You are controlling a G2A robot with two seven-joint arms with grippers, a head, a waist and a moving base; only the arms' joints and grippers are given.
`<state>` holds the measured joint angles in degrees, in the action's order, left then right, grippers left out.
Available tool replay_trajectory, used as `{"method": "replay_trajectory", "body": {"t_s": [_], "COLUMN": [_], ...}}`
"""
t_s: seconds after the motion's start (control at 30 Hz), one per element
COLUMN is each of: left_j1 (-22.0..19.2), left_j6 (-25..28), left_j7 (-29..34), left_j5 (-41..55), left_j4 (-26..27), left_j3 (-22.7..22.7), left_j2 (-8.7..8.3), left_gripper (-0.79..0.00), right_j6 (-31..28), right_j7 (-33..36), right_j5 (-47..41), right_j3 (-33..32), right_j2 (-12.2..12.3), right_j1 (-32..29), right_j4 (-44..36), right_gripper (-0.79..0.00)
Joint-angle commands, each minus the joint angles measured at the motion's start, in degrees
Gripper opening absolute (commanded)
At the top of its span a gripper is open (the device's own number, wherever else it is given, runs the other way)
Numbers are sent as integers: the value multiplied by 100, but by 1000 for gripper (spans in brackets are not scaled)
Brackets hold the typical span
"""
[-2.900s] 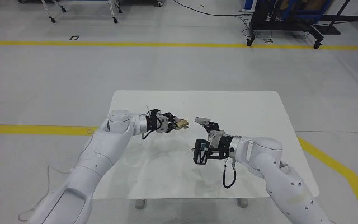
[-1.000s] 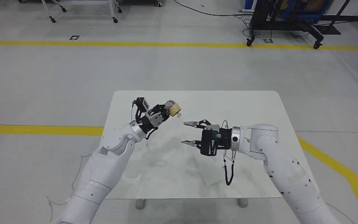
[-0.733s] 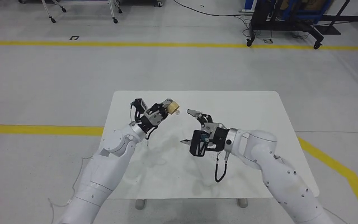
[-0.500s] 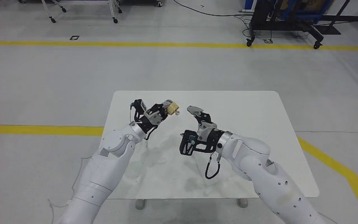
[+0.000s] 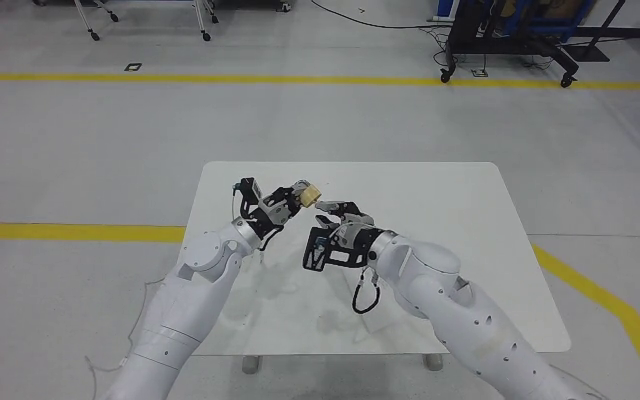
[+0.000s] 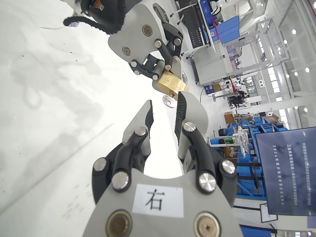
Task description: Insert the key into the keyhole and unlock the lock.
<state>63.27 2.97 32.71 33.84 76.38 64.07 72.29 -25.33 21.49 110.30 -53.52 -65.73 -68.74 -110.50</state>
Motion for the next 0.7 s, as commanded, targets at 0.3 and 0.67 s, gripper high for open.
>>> {"method": "replay_trajectory", "body": {"t_s": [0.3,0.67], "left_j1": [0,-1], "left_j6": [-64,-116], "left_j7": [70,162], "left_j5": [3,31], "left_j4": [-12,-26], "left_j3": [47,65], "left_j2": [15,35], "left_gripper": [-785,-785], "right_j6": [-45,86], "right_j7": [437,627], "right_j5": [2,4], "right_j3": [218,330], "right_j2": [-140,-256], "right_j1": [315,435], "right_j4": [259,360], "right_gripper": [-554,-785]}}
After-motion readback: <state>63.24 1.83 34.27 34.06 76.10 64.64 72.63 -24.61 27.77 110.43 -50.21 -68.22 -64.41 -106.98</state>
